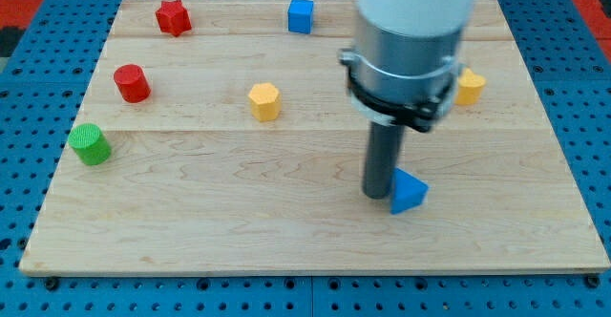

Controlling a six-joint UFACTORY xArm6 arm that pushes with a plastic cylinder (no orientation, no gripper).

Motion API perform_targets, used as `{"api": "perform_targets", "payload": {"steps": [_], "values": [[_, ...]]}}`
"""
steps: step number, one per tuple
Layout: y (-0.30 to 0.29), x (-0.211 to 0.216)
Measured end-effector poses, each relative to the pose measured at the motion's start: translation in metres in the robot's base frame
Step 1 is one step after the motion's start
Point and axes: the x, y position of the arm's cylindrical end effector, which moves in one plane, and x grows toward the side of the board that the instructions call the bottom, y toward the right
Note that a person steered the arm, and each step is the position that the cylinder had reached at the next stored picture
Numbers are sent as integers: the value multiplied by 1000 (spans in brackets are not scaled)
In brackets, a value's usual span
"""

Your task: Push the yellow hexagon to the bottom center of the board

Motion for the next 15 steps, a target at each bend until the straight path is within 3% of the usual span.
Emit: {"api": "perform_targets", "payload": {"steps": [1, 2, 3, 4, 6, 7, 8, 10, 12, 14, 15], "values": [[43, 5], [65, -54], [13, -180], [-88, -244], [-172, -133], [-163, -72], [-156, -110], [-149, -145], [-118, -52], [-86, -95], [-84, -44]]}}
